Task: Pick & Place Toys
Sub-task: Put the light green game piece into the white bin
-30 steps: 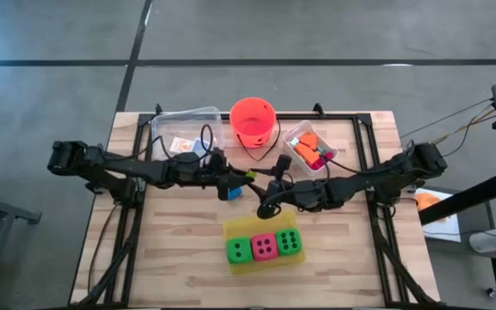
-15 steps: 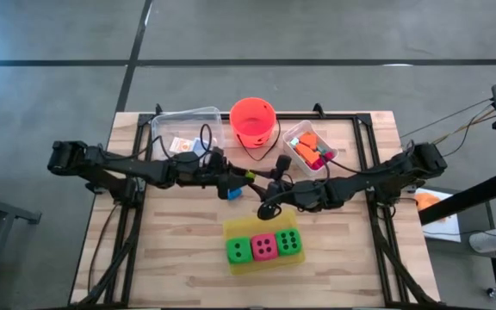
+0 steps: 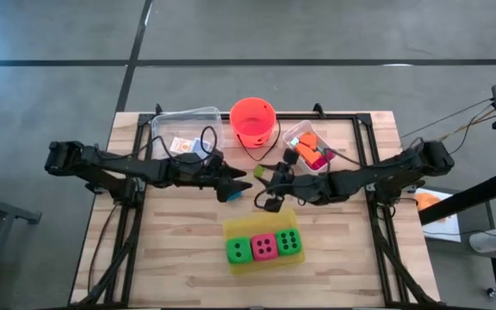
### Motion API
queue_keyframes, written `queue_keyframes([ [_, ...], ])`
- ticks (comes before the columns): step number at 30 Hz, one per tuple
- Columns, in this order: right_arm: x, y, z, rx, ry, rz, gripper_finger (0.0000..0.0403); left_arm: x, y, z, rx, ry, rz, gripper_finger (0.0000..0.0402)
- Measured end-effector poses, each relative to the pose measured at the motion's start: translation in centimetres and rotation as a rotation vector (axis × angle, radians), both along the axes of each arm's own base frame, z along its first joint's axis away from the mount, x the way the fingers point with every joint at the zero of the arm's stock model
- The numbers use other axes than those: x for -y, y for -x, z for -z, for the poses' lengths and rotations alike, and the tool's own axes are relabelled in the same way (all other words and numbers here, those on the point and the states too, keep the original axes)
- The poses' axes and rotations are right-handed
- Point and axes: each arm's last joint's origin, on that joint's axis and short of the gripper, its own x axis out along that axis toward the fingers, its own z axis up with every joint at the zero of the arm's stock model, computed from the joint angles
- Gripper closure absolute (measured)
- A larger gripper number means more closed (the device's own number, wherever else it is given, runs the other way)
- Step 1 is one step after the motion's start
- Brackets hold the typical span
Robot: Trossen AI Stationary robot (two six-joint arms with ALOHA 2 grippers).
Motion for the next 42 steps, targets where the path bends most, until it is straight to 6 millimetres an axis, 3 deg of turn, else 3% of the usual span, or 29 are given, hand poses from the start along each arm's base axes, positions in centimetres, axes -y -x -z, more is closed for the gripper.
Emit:
queue_keyframes([
  [7,3.3,3.2,-0.4,-0.1,-0.169,0.123,0.0271,-0.2,1.2,1.3,-0.202,-0.003,-0.057,0.0047],
  [16,9.8,6.8,2.4,-0.257,-0.564,0.247,0.0271,-0.5,2.4,3.3,-0.444,-0.015,-0.155,0.0047],
  [28,16.9,10.4,5.5,-0.388,-0.693,0.643,0.0271,-0.6,3.2,4.2,-0.557,-0.039,-0.179,0.0047],
  [34,18.9,12.1,7.4,-0.464,-0.759,0.752,0.0271,-0.6,3.2,4.2,-0.56,-0.04,-0.179,0.0047],
  [42,19.6,12.6,8.8,-0.577,-0.782,0.795,0.0271,-0.6,3.2,4.2,-0.56,-0.04,-0.178,0.0047],
])
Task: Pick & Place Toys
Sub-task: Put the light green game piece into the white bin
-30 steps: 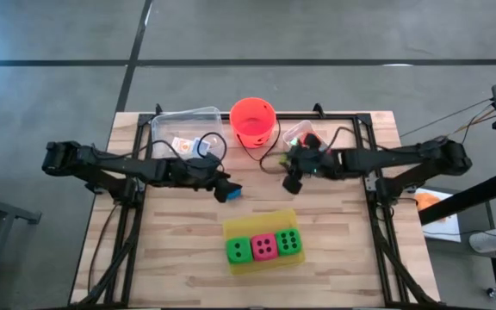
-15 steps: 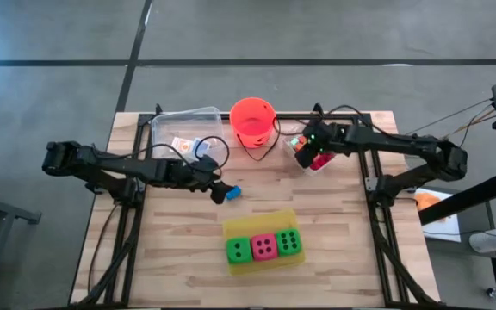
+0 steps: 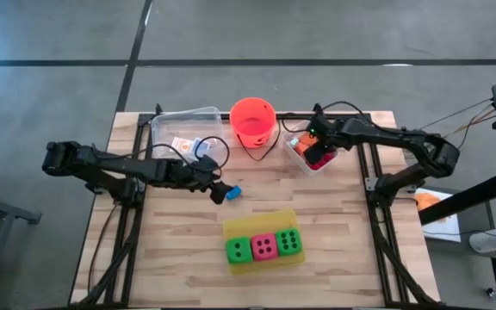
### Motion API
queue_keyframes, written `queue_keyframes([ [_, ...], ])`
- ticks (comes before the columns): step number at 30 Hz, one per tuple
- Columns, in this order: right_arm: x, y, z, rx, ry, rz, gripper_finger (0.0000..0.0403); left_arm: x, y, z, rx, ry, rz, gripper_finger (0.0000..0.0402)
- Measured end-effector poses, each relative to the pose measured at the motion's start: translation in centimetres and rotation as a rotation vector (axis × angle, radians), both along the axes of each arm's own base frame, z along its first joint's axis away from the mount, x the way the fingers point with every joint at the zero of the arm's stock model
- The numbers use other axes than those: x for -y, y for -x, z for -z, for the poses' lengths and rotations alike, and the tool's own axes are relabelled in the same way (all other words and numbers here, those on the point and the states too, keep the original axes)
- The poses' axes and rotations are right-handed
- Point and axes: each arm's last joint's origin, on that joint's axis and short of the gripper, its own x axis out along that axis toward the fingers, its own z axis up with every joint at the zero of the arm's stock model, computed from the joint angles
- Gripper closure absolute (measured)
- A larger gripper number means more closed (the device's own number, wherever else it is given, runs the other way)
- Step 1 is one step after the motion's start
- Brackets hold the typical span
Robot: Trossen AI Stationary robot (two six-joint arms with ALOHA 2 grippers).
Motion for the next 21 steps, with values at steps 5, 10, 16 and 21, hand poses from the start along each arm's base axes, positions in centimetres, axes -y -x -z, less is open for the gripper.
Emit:
queue_keyframes([
  [5,0.2,-0.2,0.8,-0.03,-0.023,-0.001,0.0271,0.0,0.0,0.0,0.0,0.0,0.0,0.0047],
  [10,0.3,-0.4,1.4,-0.048,-0.042,-0.009,0.0271,0.0,0.0,0.0,0.0,-0.002,0.001,0.0047],
  [16,0.3,-0.5,1.5,-0.05,-0.055,-0.023,0.0271,0.0,0.0,0.0,0.0,-0.002,0.001,0.0047],
  [21,0.3,-0.5,1.5,-0.05,-0.057,-0.03,0.0271,0.0,0.0,0.0,0.0,-0.002,0.001,0.0047],
])
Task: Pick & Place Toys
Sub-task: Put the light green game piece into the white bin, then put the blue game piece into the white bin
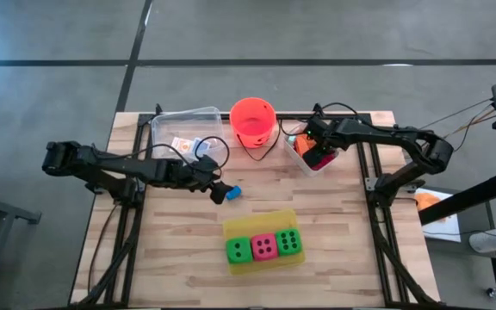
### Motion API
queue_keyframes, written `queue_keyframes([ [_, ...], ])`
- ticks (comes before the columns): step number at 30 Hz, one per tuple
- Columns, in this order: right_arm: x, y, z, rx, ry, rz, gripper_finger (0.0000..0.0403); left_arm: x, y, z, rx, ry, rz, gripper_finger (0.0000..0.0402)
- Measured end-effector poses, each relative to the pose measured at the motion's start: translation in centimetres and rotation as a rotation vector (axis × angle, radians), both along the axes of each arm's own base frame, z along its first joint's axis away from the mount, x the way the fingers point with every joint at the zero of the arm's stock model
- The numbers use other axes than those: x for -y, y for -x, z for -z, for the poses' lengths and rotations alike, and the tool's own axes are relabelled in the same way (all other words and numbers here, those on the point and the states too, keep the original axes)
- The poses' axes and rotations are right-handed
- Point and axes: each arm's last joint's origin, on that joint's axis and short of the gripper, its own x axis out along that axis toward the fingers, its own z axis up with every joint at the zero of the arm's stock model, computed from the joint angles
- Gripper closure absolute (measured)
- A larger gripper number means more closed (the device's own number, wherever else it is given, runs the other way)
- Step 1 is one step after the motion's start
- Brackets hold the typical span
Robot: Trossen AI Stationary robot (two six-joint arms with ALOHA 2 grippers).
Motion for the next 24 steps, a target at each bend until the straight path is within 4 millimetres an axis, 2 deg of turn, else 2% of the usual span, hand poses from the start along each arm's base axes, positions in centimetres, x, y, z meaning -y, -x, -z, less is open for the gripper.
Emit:
queue_keyframes([
  [12,-0.01,0.02,0.0,0.001,0.0,-0.003,0.0269,0.0,0.01,0.01,-0.001,0.0,0.0,0.0047],
  [19,-0.04,0.04,0.03,-0.001,-0.004,-0.004,0.0188,0.0,0.0,0.0,0.0,0.0,0.0,0.0047],
  [24,-0.04,0.03,0.03,-0.001,-0.003,-0.007,0.0154,0.0,0.0,0.0,0.0,0.0,0.0,0.0047],
])
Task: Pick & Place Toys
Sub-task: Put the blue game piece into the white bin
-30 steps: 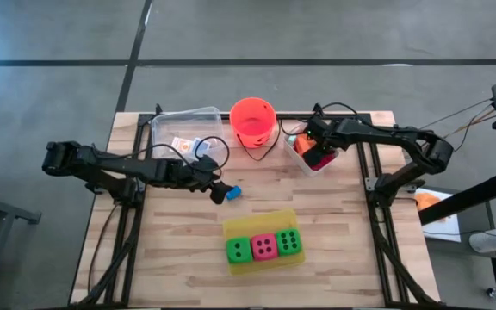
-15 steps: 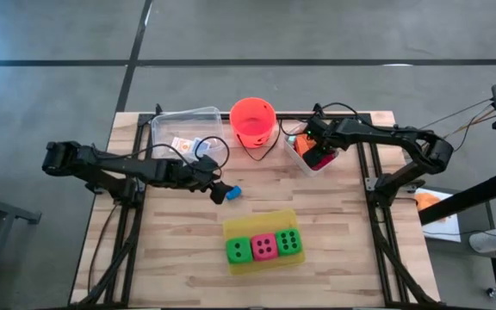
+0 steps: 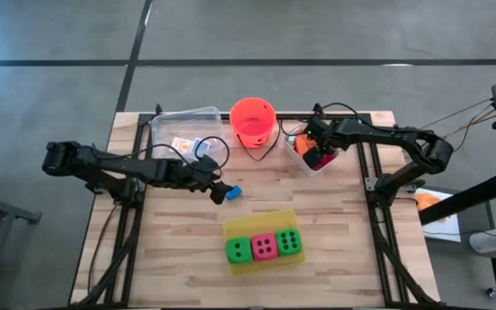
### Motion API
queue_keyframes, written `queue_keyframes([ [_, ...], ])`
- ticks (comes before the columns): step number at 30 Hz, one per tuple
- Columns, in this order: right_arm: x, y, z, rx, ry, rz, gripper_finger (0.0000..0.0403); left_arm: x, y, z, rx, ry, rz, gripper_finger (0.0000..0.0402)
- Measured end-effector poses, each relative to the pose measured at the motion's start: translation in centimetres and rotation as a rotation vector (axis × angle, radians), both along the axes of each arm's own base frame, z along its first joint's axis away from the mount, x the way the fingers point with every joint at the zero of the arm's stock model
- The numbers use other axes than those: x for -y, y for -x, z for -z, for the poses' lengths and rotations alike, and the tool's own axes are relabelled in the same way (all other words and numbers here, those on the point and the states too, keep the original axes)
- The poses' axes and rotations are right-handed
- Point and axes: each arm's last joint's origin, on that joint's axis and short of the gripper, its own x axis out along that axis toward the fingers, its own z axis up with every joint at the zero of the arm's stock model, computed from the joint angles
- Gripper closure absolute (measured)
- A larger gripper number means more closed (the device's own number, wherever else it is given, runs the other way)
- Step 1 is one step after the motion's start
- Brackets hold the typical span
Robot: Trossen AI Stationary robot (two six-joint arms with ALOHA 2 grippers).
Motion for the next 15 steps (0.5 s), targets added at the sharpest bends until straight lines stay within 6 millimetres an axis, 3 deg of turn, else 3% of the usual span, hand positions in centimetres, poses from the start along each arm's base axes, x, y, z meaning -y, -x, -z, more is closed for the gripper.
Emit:
queue_keyframes([
  [7,-0.2,0.2,-0.6,0.023,0.011,-0.002,0.0133,0.0,0.0,0.0,0.0,0.0,0.0,0.0047],
  [15,-1.7,1.3,-3.8,0.129,0.063,0.013,0.0132,0.0,0.0,0.0,-0.003,0.002,-0.002,0.0047],
])
